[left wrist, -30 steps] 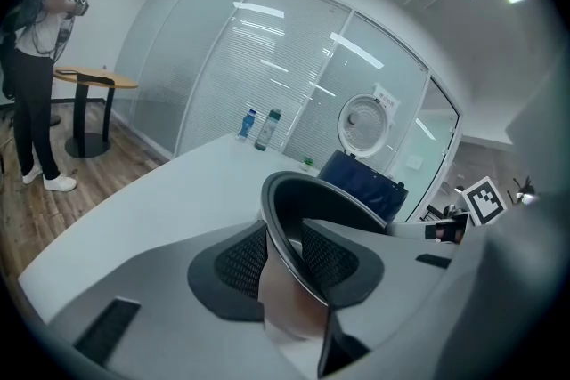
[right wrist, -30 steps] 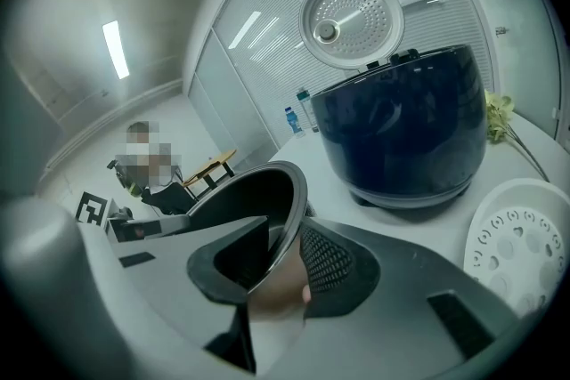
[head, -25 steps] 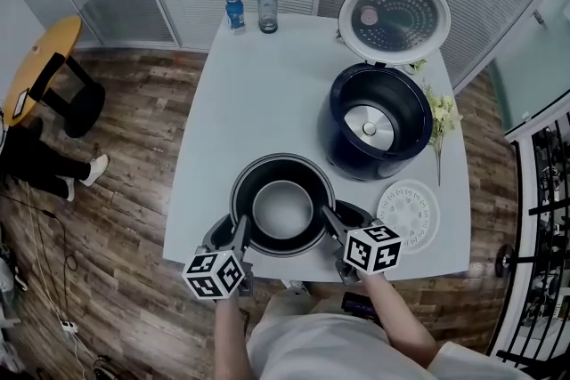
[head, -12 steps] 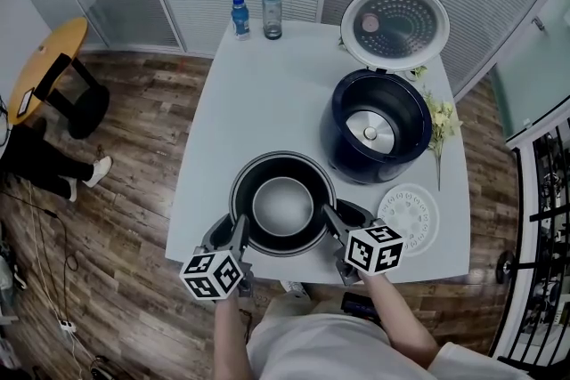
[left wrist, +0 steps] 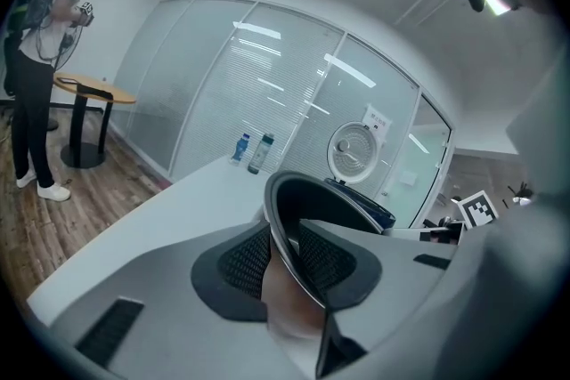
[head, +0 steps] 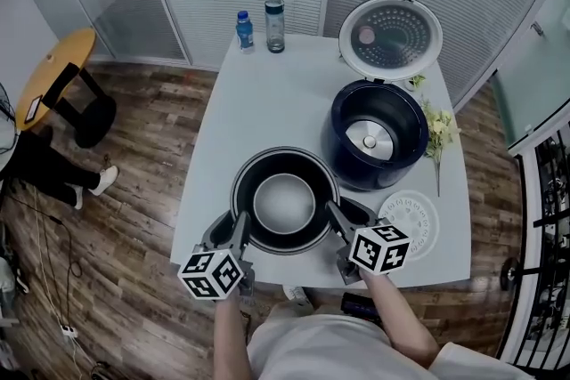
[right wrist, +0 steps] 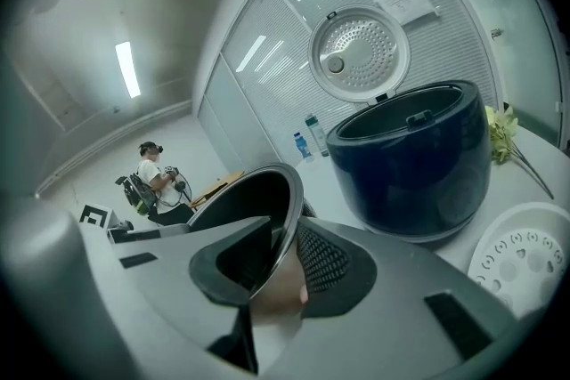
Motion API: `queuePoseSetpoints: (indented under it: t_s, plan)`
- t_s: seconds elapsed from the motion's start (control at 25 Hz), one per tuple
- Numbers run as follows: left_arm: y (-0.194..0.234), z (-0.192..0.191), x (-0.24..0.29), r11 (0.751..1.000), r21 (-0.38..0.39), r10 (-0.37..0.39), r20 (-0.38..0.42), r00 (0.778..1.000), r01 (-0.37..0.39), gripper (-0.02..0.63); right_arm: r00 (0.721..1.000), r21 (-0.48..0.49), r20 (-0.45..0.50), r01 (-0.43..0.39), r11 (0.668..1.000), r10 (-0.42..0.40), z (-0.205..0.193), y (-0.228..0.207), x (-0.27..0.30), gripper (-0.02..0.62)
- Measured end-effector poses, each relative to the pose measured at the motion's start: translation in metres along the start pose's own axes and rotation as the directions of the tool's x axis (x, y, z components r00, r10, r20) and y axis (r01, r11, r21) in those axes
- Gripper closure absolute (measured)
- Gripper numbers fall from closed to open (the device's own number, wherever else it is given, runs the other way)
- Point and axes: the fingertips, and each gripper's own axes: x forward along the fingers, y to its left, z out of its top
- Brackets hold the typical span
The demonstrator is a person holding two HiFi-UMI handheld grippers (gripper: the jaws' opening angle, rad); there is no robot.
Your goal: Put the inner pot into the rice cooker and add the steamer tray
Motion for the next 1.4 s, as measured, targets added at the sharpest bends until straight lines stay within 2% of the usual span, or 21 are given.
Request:
queuePoseSetpoints:
  t_s: [0.64, 0.76, 1.04, 1.4]
  plan:
    - [-0.036, 0.064, 0.004, 0.993, 0.083, -0.091, 0.085, 0.992, 0.084, 0.505, 0.982, 0.015, 0.187, -0.031, 0.999, 0.028, 0.064, 0.015, -0.031, 0.499]
    - [-0.044, 0.076, 0.004, 0.991, 0.09, -0.112, 0.107, 0.988, 0.103, 0.503, 0.972, 0.049, 0.23, -0.048, 0.998, 0.036, 0.079, 0.019, -0.038, 0.506]
    - [-0.056, 0.101, 0.005, 0.985, 0.114, -0.144, 0.149, 0.978, 0.128, 0.505, 0.958, 0.039, 0.281, -0.063, 0.997, 0.049, 0.102, 0.024, -0.045, 0.508]
    - [-0.085, 0.127, 0.019, 0.972, 0.135, -0.216, 0.177, 0.96, 0.194, 0.509, 0.936, 0.05, 0.352, -0.044, 0.998, 0.023, 0.129, 0.016, -0.067, 0.509]
